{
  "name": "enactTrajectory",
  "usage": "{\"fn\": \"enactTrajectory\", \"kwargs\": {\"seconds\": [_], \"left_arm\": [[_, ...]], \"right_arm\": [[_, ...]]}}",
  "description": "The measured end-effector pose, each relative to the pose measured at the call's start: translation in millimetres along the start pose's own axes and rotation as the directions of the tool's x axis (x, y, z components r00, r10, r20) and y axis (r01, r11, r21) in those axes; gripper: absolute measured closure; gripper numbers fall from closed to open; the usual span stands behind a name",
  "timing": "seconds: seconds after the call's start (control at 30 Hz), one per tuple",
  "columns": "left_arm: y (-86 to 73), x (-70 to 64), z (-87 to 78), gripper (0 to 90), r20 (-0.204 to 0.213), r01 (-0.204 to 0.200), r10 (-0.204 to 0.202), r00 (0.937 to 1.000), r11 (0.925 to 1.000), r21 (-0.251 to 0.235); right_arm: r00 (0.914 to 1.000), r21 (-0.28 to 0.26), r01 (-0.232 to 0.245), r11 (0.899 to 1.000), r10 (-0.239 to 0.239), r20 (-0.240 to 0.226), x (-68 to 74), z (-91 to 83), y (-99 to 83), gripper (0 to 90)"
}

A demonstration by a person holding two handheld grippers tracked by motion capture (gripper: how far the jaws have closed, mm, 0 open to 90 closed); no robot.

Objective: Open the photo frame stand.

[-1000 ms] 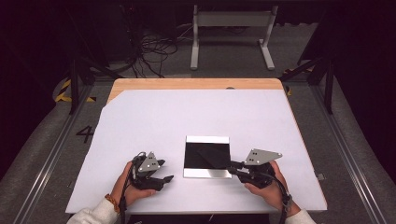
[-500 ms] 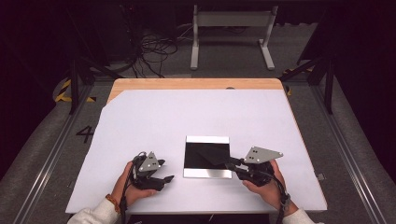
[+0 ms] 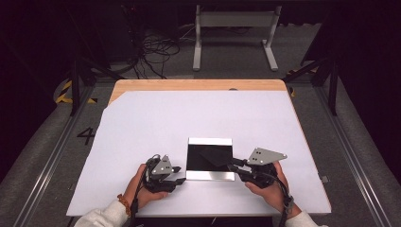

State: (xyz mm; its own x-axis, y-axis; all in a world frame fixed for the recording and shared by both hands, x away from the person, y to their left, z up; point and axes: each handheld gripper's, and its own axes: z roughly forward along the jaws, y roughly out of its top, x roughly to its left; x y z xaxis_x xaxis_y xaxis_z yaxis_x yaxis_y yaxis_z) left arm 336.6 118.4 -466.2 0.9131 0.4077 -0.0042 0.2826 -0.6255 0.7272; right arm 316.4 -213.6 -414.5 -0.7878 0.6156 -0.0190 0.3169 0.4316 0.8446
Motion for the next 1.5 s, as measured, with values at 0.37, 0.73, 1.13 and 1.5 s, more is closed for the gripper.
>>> {"fn": "enactTrajectory", "kwargs": {"seconds": [0.37, 0.73, 1.13, 1.5], "left_arm": [[2.0, -0.1, 3.7, 80.1, 0.035, 0.004, -0.004, 0.9994, 0.9999, -0.013], [2.2, -0.8, 3.9, 77.7, 0.036, 0.001, 0.000, 0.9994, 0.9999, -0.014], [-5.9, 1.5, -6.1, 70.4, 0.013, 0.007, -0.007, 0.9999, 1.0000, -0.005], [-6.9, 1.2, -7.1, 69.9, 0.011, 0.013, -0.013, 0.9999, 0.9999, -0.003]], "right_arm": [[1.0000, 0.008, 0.001, 1.000, -0.001, 0.004, -0.2, 2.5, 0.2, 72.5], [0.9998, 0.018, -0.016, 1.000, 0.017, -0.006, -2.3, 2.1, 0.1, 62.1], [0.9933, 0.013, -0.094, 0.996, 0.094, -0.066, -7.2, -0.3, -1.2, 47.0], [0.9708, -0.022, -0.232, 0.972, 0.230, -0.068, -13.4, 3.0, 9.9, 37.3]]}}
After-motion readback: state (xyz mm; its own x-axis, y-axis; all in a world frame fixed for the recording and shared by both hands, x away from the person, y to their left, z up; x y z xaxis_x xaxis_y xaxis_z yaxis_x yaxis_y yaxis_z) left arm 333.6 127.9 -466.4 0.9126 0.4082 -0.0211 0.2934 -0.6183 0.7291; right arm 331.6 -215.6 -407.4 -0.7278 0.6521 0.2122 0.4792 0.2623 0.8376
